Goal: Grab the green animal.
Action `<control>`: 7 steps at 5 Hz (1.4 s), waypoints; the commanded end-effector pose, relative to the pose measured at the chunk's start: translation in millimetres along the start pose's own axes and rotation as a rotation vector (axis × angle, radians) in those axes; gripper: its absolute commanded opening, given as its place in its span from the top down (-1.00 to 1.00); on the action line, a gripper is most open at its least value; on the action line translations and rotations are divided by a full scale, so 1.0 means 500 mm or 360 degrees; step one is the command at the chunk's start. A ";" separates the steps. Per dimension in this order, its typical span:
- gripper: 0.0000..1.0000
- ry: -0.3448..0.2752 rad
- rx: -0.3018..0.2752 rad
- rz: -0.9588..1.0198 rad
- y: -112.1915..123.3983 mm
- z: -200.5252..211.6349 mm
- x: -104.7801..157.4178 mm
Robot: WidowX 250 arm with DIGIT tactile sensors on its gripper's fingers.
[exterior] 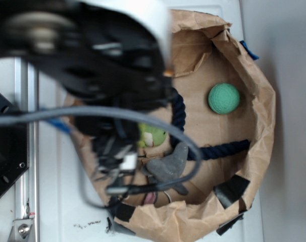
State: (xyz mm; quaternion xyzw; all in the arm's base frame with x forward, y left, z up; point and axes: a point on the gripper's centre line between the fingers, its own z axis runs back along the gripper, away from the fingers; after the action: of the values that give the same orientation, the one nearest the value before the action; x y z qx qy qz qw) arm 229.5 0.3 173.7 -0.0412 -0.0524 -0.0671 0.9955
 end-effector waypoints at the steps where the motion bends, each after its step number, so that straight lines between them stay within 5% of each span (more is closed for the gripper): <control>1: -1.00 0.0000 -0.0005 -0.0224 0.069 -0.091 -0.037; 5: -1.00 -0.0031 0.0013 -0.0259 0.074 -0.144 -0.031; 7: -1.00 -0.0086 -0.0086 -0.0104 0.061 -0.233 -0.023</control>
State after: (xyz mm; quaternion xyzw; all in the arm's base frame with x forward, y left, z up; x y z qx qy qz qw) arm 228.8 23.9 49.1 -0.0749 -0.0637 -0.1000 0.9901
